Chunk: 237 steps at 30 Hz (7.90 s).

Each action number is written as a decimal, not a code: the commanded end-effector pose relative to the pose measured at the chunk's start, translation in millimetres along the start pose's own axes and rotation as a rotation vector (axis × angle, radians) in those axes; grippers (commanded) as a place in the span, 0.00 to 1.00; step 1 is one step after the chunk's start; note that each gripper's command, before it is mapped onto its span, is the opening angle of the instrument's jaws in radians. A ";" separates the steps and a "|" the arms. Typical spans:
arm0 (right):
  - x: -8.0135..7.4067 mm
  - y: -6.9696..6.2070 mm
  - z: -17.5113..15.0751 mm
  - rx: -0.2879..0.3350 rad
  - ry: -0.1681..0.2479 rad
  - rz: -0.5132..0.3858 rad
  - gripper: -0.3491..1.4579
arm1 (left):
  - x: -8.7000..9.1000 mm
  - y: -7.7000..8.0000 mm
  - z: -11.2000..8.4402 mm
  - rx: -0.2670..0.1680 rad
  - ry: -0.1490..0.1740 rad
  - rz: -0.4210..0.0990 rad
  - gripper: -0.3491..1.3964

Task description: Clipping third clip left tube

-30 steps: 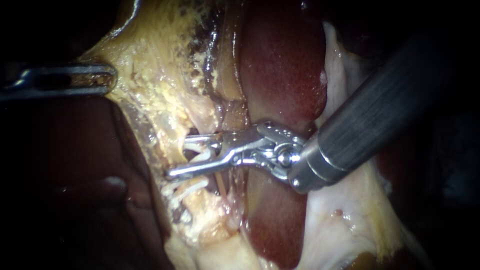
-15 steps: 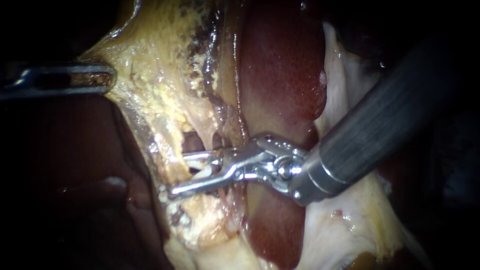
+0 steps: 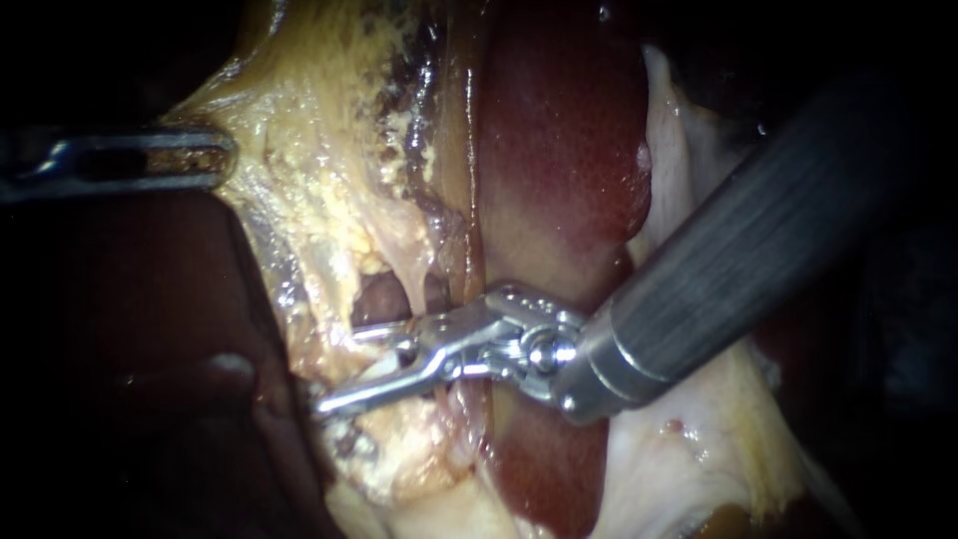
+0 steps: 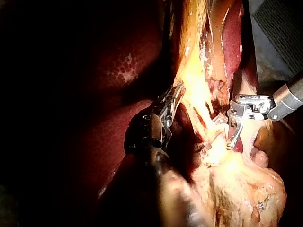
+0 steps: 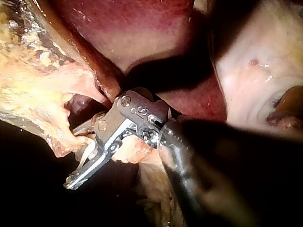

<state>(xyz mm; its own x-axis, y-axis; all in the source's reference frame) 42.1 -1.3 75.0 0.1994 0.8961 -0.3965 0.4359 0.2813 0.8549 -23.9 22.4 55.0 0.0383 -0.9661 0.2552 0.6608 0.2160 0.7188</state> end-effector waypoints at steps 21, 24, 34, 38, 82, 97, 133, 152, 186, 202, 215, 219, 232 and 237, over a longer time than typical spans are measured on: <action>2.5 2.3 -6.0 -0.082 0.047 0.005 0.48 | -0.1 0.1 -0.2 0.000 0.001 0.000 0.00; 1.3 2.9 -6.0 -0.107 0.012 0.000 0.49 | -0.1 0.1 -0.3 0.001 0.002 0.000 0.00; 0.5 2.9 -6.1 -0.165 -0.051 -0.019 0.50 | -0.2 0.1 -0.3 0.001 0.002 0.000 0.00; 0.5 2.9 -6.2 -0.170 -0.048 -0.026 0.50 | -0.2 0.1 -0.3 0.001 0.002 0.000 0.00; 3.9 1.6 -6.4 -0.180 0.007 -0.152 0.51 | 0.1 -1.2 -0.4 -0.001 0.001 -0.005 0.00; 3.3 0.1 -4.7 -0.054 0.023 -0.071 0.50 | 0.0 -0.6 -0.4 0.002 0.002 -0.003 0.00; -0.3 -1.8 -0.8 0.043 -0.105 0.020 0.48 | 0.0 -0.7 -0.2 0.000 0.002 -0.003 0.00; 0.8 1.4 2.0 0.029 0.019 0.012 0.48 | 0.0 -0.9 0.3 -0.001 0.000 -0.004 0.00; 2.9 1.6 4.6 0.031 0.098 -0.187 0.49 | 0.0 -1.4 0.8 0.006 0.004 -0.006 0.00; 3.5 3.5 6.0 0.093 0.106 -0.351 0.49 | -0.1 -1.2 1.2 0.006 0.004 -0.005 0.00; 4.6 5.1 6.9 0.047 0.111 -0.248 0.48 | -0.1 -1.3 1.1 0.006 0.004 -0.006 0.00; 5.3 5.0 6.6 0.005 0.115 -0.136 0.47 | -0.1 -1.3 1.1 0.006 0.004 -0.006 0.00; 6.4 7.4 4.3 -0.117 0.169 0.127 0.41 | -0.1 -1.3 1.1 0.006 0.004 -0.006 0.00; 6.5 8.1 3.3 -0.140 0.184 0.161 0.40 | -0.1 -1.3 1.1 0.006 0.004 -0.006 0.00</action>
<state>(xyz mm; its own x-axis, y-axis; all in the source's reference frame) 49.9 5.7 78.2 0.0885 0.9768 -0.1949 0.2844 0.1628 0.9448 -25.6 22.3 54.8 0.0371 -0.9679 0.2484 0.6571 0.2110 0.7237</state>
